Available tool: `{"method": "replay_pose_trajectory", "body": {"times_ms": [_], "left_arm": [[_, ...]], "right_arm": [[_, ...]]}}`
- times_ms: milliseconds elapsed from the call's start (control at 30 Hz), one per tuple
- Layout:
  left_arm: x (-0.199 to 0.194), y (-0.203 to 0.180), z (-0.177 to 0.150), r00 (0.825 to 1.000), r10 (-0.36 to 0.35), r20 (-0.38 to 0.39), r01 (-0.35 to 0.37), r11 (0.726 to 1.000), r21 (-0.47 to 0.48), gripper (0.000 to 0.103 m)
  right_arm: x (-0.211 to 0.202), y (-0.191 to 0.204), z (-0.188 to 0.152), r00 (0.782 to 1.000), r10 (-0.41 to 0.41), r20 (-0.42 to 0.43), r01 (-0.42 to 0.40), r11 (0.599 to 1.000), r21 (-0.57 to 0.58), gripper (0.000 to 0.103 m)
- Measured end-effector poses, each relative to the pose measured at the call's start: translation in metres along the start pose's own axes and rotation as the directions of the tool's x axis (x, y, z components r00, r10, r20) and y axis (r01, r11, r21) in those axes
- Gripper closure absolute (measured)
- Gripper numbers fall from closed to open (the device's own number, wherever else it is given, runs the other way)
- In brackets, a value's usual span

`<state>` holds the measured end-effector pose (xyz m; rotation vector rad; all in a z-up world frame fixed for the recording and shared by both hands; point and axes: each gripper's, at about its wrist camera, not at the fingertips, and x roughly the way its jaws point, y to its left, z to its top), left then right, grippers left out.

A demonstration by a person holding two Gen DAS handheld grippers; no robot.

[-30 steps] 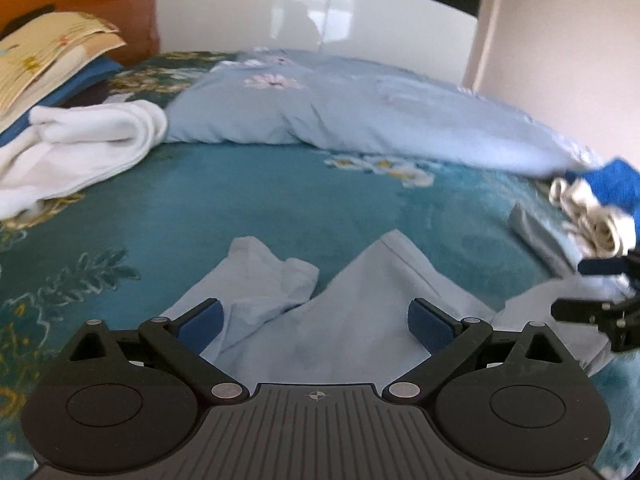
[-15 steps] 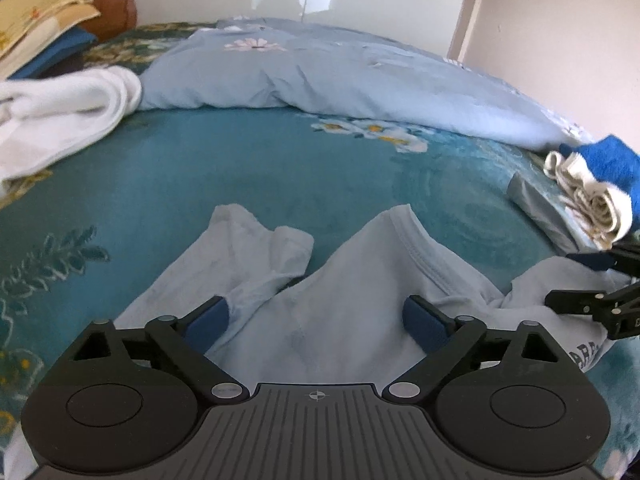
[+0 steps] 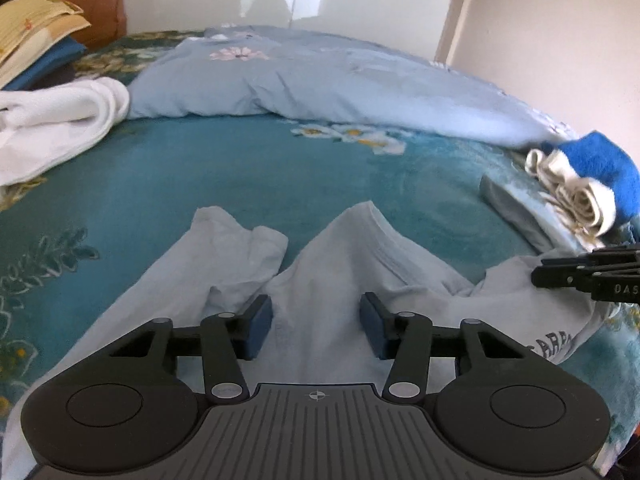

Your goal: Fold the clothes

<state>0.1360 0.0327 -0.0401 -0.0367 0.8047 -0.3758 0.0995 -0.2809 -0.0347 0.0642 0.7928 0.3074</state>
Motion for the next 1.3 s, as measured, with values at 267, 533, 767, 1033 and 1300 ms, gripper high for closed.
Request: {"method": "replay_pose_trajectory", "body": {"times_ms": [267,533,767,1033,1300], "left_arm": [[0.014,0.005,0.009,1.000,-0.009,-0.021,0.009,1.000,0.007,0.046],[0.017,0.000,0.006,1.000,0.004,-0.020,-0.004,1.000,0.029,0.054],[0.008,-0.008,0.001,0.999,0.023,0.024,-0.024,0.999,0.032,0.080],[-0.039,-0.010,0.024,0.978,0.045,0.201,-0.044,0.999,-0.011,0.099],[-0.044,-0.017,0.027,0.984,0.051,0.172,-0.059,0.997,0.040,0.098]], "right_arm": [[0.008,0.001,0.006,1.000,-0.028,-0.001,0.028,0.998,-0.051,0.079],[0.014,-0.001,0.009,0.999,-0.030,-0.023,0.029,0.999,-0.044,0.080],[0.006,0.000,0.003,0.999,-0.042,0.015,0.041,0.999,0.017,0.098],[-0.045,-0.006,0.020,0.977,-0.062,0.205,0.046,0.996,0.081,0.099],[-0.080,0.004,0.025,0.953,-0.046,0.300,0.034,0.998,0.044,0.099]]}}
